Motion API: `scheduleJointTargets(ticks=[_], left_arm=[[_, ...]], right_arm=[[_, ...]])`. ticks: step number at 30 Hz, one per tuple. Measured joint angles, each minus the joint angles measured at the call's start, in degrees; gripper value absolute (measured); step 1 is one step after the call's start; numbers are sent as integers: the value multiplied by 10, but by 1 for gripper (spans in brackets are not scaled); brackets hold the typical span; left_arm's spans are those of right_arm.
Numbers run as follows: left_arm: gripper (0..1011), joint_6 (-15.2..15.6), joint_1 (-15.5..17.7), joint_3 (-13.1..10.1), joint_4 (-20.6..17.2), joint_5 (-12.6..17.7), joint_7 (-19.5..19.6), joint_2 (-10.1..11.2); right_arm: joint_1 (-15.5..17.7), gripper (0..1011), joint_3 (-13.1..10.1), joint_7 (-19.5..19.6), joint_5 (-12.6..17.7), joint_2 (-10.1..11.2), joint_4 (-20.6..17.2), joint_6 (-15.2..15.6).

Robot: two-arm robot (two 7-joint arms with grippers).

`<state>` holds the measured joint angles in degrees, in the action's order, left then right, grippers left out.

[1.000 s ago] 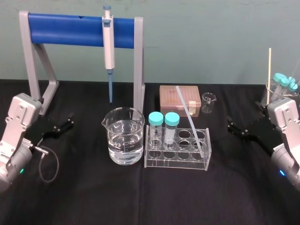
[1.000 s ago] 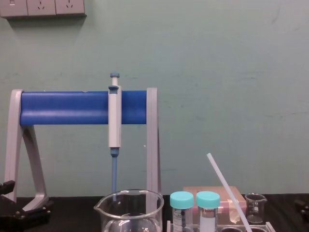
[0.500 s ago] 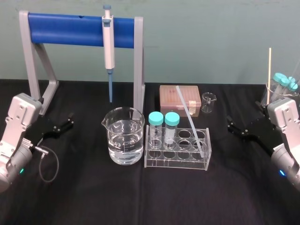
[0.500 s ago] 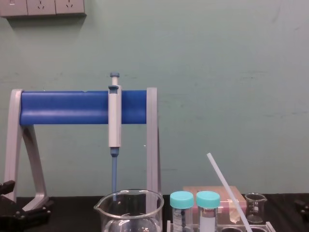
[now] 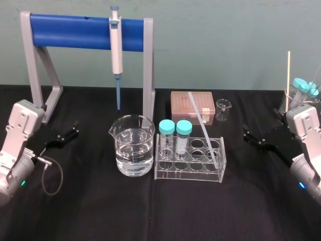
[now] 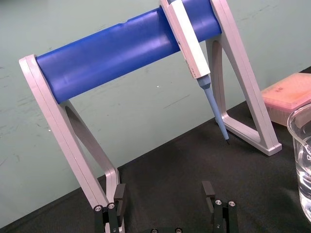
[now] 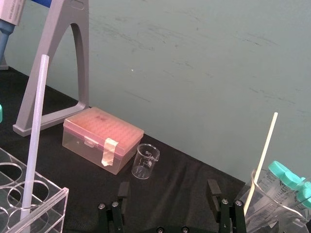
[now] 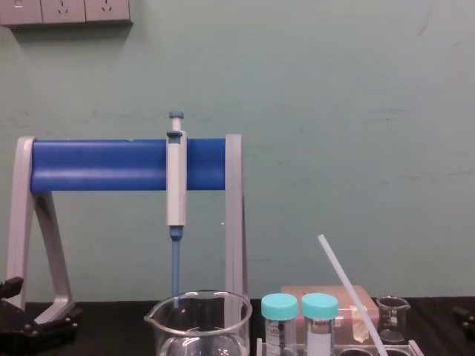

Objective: Pick up the stirring rod with one hand, then place it down.

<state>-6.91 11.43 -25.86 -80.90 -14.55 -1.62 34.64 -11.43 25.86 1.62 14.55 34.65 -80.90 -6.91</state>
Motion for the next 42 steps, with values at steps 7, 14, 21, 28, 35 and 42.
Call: scheduleJointTargets(ticks=[7,14,21,28,35,42], left_arm=[[1000,0,0,0,0,0,0,0],[1000,0,0,0,0,0,0,0],[1000,0,0,0,0,0,0,0],[1000,0,0,0,0,0,0,0],[1000,0,0,0,0,0,0,0],[1000,0,0,0,0,0,0,0]], right_arm=[[0,1002,0,0,0,0,0,0],[0,1002,0,0,0,0,0,0],[0,1002,0,0,0,0,0,0],[0,1002,0,0,0,0,0,0],[0,1002,-2,0,-2,-1,0,0],[6,1002,-20,3,-12,-5,-10,-7]])
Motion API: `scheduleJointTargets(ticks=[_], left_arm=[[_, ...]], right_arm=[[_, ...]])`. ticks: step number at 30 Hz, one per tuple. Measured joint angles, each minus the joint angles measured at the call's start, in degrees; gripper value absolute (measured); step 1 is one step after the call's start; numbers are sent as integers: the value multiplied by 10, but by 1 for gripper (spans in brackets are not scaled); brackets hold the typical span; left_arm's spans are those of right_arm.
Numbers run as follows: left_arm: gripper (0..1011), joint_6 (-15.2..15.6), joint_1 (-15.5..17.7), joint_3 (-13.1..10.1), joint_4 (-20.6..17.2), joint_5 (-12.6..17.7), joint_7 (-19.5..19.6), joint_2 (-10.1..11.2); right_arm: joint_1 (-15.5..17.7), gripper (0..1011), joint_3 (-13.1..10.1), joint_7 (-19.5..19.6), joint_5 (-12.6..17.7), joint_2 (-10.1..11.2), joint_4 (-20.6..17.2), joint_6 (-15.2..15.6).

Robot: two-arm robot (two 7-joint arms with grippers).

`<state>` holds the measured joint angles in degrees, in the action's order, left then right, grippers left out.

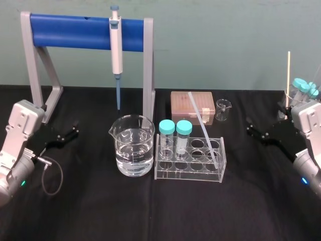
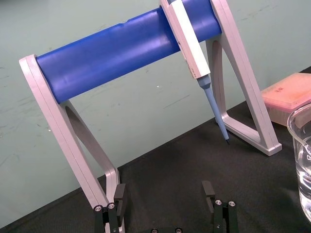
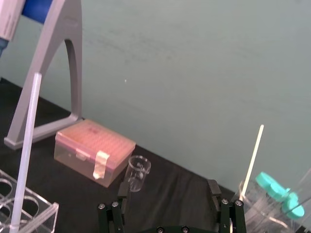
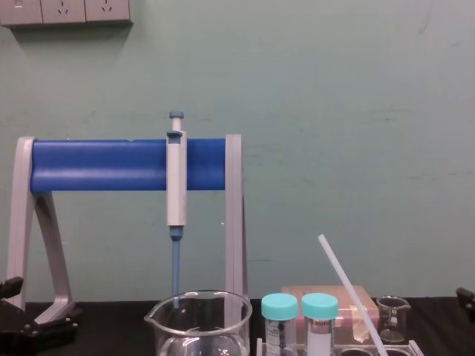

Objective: Pick up the stirring rod with one hand, then place it down.

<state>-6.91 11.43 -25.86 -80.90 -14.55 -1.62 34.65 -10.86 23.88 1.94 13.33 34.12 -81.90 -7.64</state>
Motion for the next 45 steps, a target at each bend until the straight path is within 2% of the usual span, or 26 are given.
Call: scheduleJointTargets(ticks=[5,11,25,34,39,41,45], left_arm=[[1000,0,0,0,0,0,0,0],[1000,0,0,0,0,0,0,0],[1000,0,0,0,0,0,0,0],[1000,0,0,0,0,0,0,0],[1000,0,0,0,0,0,0,0],[1000,0,0,0,0,0,0,0],[1000,0,0,0,0,0,0,0]], right_arm=[[1,1000,-8,-3,-7,-2,-7,-10],[-9,1002,-11,-27,-16,-6,-11,-30],[-53,1002,0,-105,-26,-29,1,-70],[-71,1002,3,-168,6,-51,14,-78],[-77,1002,-2,-199,33,-64,26,-78],[-81,1002,-8,-219,55,-74,37,-76],[-84,1002,-14,-241,79,-84,49,-72]])
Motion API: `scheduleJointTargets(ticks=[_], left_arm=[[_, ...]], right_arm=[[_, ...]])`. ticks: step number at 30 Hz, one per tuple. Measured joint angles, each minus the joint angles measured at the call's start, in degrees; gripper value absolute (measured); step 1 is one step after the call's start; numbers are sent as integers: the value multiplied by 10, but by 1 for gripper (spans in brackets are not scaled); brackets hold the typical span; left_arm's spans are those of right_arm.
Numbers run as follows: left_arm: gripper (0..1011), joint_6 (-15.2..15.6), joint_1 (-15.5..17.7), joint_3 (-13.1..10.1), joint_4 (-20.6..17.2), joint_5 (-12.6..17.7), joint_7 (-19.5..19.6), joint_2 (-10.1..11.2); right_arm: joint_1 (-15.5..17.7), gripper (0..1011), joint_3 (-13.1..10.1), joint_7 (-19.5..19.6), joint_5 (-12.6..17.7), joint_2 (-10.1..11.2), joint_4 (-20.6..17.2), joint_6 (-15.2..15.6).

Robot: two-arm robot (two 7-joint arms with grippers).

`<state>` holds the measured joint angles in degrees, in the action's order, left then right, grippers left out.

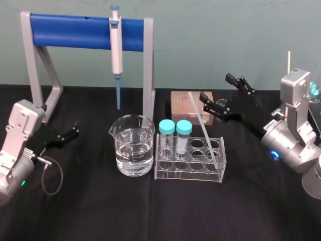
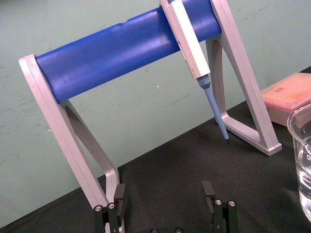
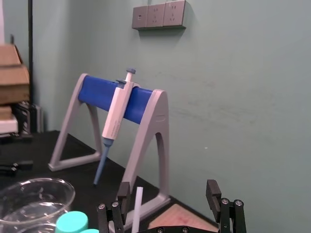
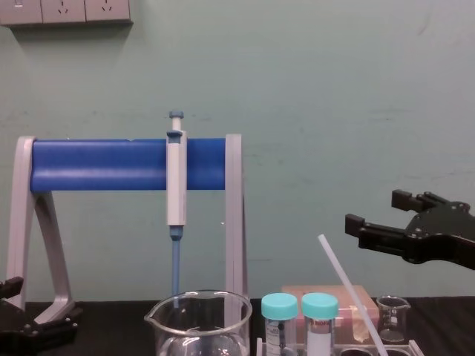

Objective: Pick up the stirring rod with one hand, then place it down.

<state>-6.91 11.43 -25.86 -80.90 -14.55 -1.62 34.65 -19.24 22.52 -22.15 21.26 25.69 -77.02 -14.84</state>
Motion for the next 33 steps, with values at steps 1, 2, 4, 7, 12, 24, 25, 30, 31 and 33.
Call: scheduleJointTargets(ticks=[1,2,4,7,12,24,25,30,31,33], left_arm=[[1000,0,0,0,0,0,0,0],[1000,0,0,0,0,0,0,0],[1000,0,0,0,0,0,0,0],[1000,0,0,0,0,0,0,0],[1000,0,0,0,0,0,0,0],[1000,0,0,0,0,0,0,0],[1000,0,0,0,0,0,0,0],[1000,0,0,0,0,0,0,0],[1000,0,0,0,0,0,0,0],[1000,0,0,0,0,0,0,0]], right_arm=[[-1,1002,-2,-6,7,-3,3,2],[-3,1002,-5,-17,18,-7,9,7],[-4,1002,-8,-29,31,-12,15,14],[-8,1002,-13,-44,46,-19,25,30],[-15,1002,-19,-62,64,-30,39,58],[-32,1002,-16,-80,61,-40,57,100],[-33,1000,-15,-81,60,-40,58,101],[-41,1002,-9,-92,60,-41,67,110],[-42,1002,-8,-93,60,-41,69,112],[-44,1002,-7,-96,62,-42,72,116]])
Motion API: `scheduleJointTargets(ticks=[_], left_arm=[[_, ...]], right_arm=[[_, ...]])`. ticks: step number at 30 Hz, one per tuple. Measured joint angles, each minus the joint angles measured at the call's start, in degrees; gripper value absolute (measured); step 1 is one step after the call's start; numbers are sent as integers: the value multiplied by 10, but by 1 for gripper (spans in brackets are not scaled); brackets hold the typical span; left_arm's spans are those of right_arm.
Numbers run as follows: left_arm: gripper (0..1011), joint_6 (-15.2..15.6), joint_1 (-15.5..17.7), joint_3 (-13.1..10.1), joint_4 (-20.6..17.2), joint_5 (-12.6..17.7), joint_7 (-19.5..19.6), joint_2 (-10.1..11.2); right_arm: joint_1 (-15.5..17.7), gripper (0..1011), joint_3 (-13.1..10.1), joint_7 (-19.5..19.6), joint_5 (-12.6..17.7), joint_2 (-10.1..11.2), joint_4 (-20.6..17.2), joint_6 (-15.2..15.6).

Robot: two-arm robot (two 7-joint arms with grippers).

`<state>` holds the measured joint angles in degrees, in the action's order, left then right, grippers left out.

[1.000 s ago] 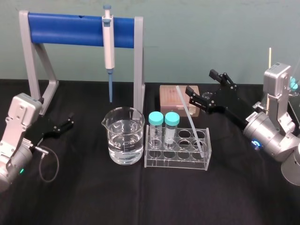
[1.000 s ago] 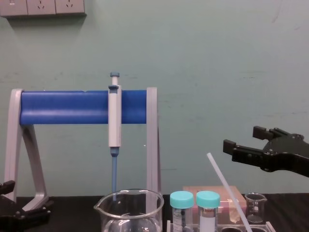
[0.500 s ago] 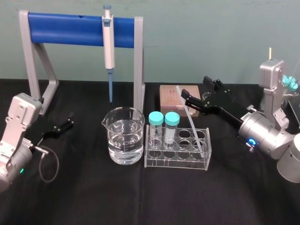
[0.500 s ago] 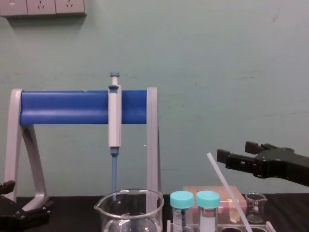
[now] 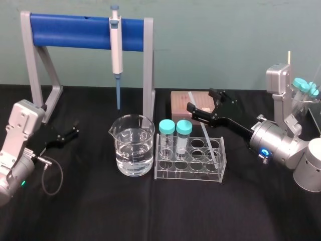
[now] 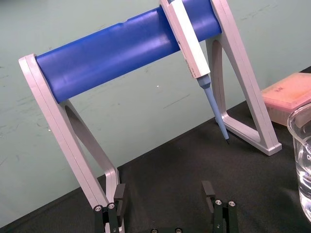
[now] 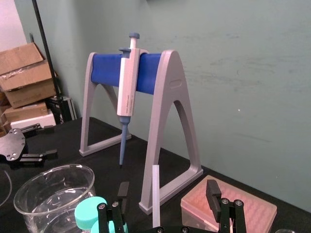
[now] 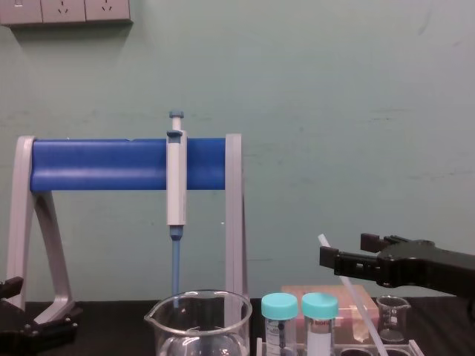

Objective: Pick up the stirring rod with one hand, then place it down.

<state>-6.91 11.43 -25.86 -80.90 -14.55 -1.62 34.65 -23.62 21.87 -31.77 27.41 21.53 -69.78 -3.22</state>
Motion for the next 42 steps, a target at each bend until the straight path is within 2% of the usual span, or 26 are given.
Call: scheduleJointTargets(ticks=[24,42], left_arm=[[1000,0,0,0,0,0,0,0],[1000,0,0,0,0,0,0,0]], right_arm=[[-16,1002,16,-9,11,-1,22,34],[-16,1002,17,-7,13,-1,23,36]])
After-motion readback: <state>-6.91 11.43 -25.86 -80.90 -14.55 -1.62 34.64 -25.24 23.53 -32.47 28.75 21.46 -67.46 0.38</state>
